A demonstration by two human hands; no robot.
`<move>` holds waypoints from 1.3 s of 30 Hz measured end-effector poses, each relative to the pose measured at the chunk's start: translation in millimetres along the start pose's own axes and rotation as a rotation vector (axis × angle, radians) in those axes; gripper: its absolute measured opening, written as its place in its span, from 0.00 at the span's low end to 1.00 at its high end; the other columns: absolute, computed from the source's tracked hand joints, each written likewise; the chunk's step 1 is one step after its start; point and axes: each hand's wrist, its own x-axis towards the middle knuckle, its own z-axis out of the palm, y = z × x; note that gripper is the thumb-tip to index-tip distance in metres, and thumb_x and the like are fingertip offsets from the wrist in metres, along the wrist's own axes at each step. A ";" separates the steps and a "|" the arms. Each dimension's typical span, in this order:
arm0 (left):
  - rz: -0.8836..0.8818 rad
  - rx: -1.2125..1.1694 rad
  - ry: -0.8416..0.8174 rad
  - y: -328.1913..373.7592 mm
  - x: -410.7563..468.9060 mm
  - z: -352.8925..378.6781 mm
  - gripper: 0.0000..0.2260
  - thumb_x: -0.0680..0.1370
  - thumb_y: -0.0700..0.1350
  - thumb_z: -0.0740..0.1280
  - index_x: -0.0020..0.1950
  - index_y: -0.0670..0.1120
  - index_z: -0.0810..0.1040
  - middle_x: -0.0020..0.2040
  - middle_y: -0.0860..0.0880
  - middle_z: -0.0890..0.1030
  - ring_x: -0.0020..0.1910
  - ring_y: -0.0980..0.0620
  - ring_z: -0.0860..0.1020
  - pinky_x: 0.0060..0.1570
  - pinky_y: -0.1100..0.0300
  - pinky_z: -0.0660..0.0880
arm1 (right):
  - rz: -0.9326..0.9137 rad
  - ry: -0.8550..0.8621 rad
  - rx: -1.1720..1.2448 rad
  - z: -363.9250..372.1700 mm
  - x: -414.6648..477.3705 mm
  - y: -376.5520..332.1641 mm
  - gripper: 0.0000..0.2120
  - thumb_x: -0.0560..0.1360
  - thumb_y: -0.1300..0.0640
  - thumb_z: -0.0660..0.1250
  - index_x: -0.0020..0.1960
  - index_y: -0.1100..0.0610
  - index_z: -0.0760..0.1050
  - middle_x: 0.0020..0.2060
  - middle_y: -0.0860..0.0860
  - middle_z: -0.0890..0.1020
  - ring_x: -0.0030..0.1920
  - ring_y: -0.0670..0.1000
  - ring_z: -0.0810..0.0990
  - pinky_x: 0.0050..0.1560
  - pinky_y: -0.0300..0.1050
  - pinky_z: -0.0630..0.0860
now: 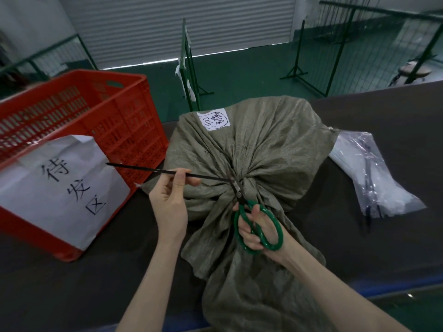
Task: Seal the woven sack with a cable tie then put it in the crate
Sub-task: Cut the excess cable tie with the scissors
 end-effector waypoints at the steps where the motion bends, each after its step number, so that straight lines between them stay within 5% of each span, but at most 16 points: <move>1: -0.012 -0.009 -0.004 -1.1 -1.6 2.3 0.08 0.81 0.41 0.61 0.45 0.45 0.78 0.32 0.52 0.83 0.37 0.53 0.80 0.48 0.63 0.75 | -0.020 -0.011 0.006 0.5 -2.8 -3.2 0.31 0.61 0.38 0.75 0.52 0.59 0.74 0.28 0.51 0.69 0.19 0.44 0.64 0.17 0.33 0.63; 8: -0.072 -0.042 -0.108 -7.7 -14.3 29.0 0.12 0.80 0.42 0.61 0.38 0.44 0.75 0.30 0.50 0.80 0.35 0.52 0.78 0.45 0.62 0.74 | -0.271 0.146 -0.065 -10.5 -27.2 -41.4 0.24 0.65 0.46 0.76 0.51 0.60 0.73 0.27 0.53 0.70 0.18 0.46 0.64 0.19 0.32 0.63; 12: -0.119 -0.048 -0.202 -8.1 -23.9 48.5 0.13 0.80 0.41 0.62 0.35 0.43 0.74 0.28 0.51 0.80 0.33 0.54 0.76 0.41 0.66 0.73 | -0.397 0.384 -0.154 -24.6 -42.1 -63.7 0.22 0.63 0.47 0.76 0.48 0.59 0.73 0.26 0.53 0.70 0.18 0.48 0.64 0.20 0.34 0.61; 17: -0.145 -0.058 -0.299 -11.2 -34.9 65.9 0.15 0.79 0.41 0.64 0.36 0.33 0.74 0.31 0.48 0.78 0.33 0.56 0.74 0.38 0.65 0.71 | -0.447 0.717 -0.203 -61.7 -55.6 -71.3 0.06 0.73 0.57 0.68 0.39 0.54 0.72 0.26 0.52 0.70 0.19 0.49 0.63 0.21 0.38 0.59; 22: -0.191 -0.077 -0.354 -14.9 -40.7 72.4 0.08 0.76 0.37 0.68 0.38 0.34 0.80 0.36 0.49 0.82 0.37 0.58 0.78 0.42 0.68 0.73 | -0.417 1.001 -0.166 -113.5 -61.5 -64.1 0.05 0.72 0.63 0.68 0.46 0.57 0.73 0.29 0.54 0.72 0.19 0.45 0.68 0.19 0.36 0.63; 24: -0.190 -0.078 -0.367 -15.3 -40.5 72.6 0.07 0.75 0.36 0.69 0.39 0.33 0.80 0.37 0.47 0.81 0.38 0.58 0.77 0.43 0.67 0.73 | -0.325 1.169 -0.341 -133.1 -61.7 -57.8 0.10 0.73 0.65 0.68 0.53 0.60 0.73 0.37 0.57 0.77 0.26 0.46 0.75 0.25 0.39 0.70; 27: -0.198 -0.066 -0.387 -15.9 -38.1 72.0 0.04 0.74 0.35 0.69 0.39 0.38 0.79 0.36 0.47 0.81 0.38 0.55 0.78 0.44 0.64 0.74 | -0.113 1.385 -0.632 -153.2 -64.2 -50.4 0.20 0.71 0.64 0.69 0.62 0.60 0.72 0.51 0.58 0.80 0.48 0.57 0.78 0.48 0.48 0.74; 31: -0.228 -0.047 -0.375 -18.0 -35.8 71.4 0.06 0.73 0.36 0.71 0.38 0.45 0.79 0.35 0.48 0.83 0.37 0.53 0.79 0.45 0.59 0.75 | 0.049 1.344 -0.898 -156.1 -65.1 -49.8 0.25 0.71 0.65 0.68 0.67 0.61 0.69 0.59 0.63 0.78 0.61 0.63 0.74 0.58 0.50 0.70; 35: -0.216 -0.039 -0.389 -16.2 -36.5 72.5 0.04 0.72 0.37 0.72 0.39 0.39 0.79 0.35 0.47 0.80 0.37 0.54 0.77 0.43 0.58 0.73 | 0.107 1.281 -1.063 -155.9 -59.8 -48.8 0.27 0.73 0.67 0.64 0.71 0.62 0.65 0.64 0.65 0.74 0.64 0.64 0.71 0.62 0.51 0.68; 39: -0.207 -0.040 -0.398 -13.3 -36.9 71.5 0.05 0.73 0.37 0.72 0.38 0.39 0.78 0.34 0.49 0.78 0.36 0.56 0.74 0.41 0.61 0.71 | 0.162 1.234 -1.136 -161.0 -50.6 -47.8 0.23 0.73 0.63 0.64 0.67 0.62 0.71 0.62 0.66 0.76 0.64 0.64 0.73 0.64 0.52 0.68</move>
